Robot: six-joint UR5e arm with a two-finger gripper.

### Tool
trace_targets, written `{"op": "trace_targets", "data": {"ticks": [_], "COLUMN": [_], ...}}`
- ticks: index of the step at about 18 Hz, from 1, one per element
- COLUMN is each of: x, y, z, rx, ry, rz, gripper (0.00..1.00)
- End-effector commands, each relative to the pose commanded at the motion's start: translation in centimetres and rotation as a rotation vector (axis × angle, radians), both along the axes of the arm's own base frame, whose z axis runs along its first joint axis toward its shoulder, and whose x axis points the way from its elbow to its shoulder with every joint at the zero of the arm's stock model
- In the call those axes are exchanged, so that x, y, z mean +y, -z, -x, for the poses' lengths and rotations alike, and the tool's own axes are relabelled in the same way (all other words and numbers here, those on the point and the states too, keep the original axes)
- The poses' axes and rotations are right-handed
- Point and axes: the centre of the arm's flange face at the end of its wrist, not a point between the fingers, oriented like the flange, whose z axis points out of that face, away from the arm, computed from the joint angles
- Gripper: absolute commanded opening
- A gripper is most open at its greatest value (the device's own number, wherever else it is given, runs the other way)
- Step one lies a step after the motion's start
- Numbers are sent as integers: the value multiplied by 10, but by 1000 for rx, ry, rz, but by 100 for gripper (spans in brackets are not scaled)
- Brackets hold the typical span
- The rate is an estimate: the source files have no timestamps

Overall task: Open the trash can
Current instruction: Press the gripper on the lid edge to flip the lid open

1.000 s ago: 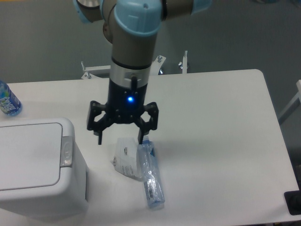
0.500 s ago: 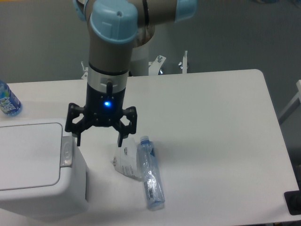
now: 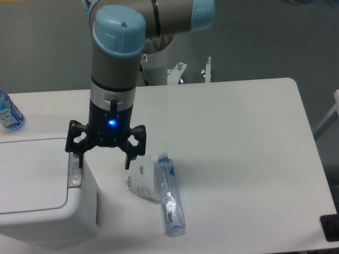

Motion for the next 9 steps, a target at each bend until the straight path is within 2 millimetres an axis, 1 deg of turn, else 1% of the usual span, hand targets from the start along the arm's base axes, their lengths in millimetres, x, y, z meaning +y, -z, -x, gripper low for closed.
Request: {"op": "trace_targets", "data": {"ticks": [6,9], "x": [2,4], "y": [5,6], "z": [1,-1], "rx": [-5,-5], "ry": [0,5], "rz": [6,7], "gripper": [100,100]}}
